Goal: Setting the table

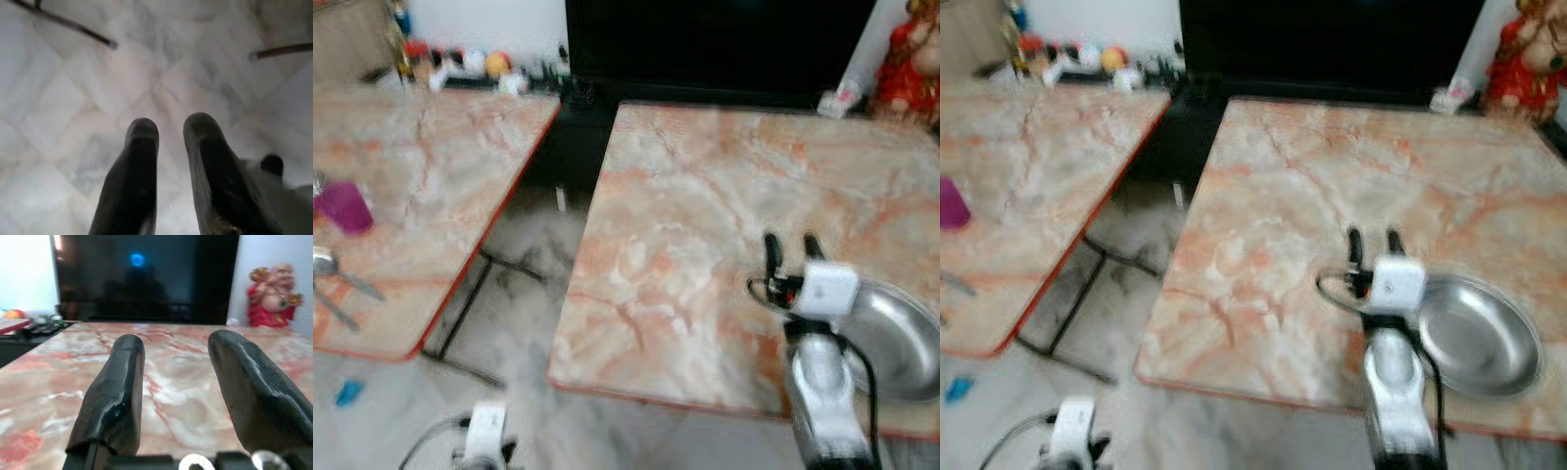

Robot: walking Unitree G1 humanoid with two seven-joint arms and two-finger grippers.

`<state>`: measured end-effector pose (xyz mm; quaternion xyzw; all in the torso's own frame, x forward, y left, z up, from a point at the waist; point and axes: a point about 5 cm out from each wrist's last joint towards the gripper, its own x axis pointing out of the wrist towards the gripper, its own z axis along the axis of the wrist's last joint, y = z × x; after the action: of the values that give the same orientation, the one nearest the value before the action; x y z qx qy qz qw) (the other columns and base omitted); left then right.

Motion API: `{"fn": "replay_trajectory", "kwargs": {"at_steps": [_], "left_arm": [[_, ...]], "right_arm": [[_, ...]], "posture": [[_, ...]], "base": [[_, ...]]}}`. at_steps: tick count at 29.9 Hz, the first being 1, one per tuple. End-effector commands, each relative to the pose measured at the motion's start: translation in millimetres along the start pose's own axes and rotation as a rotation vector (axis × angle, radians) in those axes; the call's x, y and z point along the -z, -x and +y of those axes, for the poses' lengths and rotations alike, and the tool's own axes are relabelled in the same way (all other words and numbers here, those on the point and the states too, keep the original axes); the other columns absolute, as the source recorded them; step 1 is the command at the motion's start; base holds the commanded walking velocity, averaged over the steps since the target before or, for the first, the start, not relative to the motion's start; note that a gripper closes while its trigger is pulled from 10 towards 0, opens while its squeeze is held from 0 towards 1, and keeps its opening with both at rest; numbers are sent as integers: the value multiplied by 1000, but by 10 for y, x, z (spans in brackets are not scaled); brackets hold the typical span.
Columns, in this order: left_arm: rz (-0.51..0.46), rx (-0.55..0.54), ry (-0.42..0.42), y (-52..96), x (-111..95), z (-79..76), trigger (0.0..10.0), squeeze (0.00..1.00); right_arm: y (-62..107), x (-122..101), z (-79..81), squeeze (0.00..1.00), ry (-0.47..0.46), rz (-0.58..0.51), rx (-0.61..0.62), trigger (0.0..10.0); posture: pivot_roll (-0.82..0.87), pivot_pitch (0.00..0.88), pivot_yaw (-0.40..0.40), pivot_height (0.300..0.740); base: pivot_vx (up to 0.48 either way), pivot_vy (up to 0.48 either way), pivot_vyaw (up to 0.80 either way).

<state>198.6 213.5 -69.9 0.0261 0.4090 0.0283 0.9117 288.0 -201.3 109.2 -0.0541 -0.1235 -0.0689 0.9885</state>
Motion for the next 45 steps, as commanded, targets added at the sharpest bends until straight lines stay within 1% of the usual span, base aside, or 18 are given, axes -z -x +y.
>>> {"fn": "replay_trajectory", "kwargs": {"at_steps": [1,8,23,32,45], "left_arm": [[11,-11,1,11,37,33,10000,0],[15,-15,5,14,46,44,10000,0],[21,-20,9,21,68,56,10000,0],[25,-21,9,24,79,60,10000,0],[26,-22,10,24,79,64,10000,0]], "right_arm": [[-29,-32,21,0,-15,-13,-1,10000],[-48,-51,45,0,-13,-24,-8,10000],[-48,-45,80,0,-24,-21,-23,10000],[-61,-40,115,0,-29,-19,-32,10000],[-63,-34,114,0,-42,-18,-28,10000]], "posture": [[51,0,-20,740],[50,0,-18,740],[54,0,-20,740],[59,0,-20,740],[61,0,-19,740]], "base": [[0,296,0],[0,296,124],[0,296,733],[0,299,0],[0,299,0]]}}
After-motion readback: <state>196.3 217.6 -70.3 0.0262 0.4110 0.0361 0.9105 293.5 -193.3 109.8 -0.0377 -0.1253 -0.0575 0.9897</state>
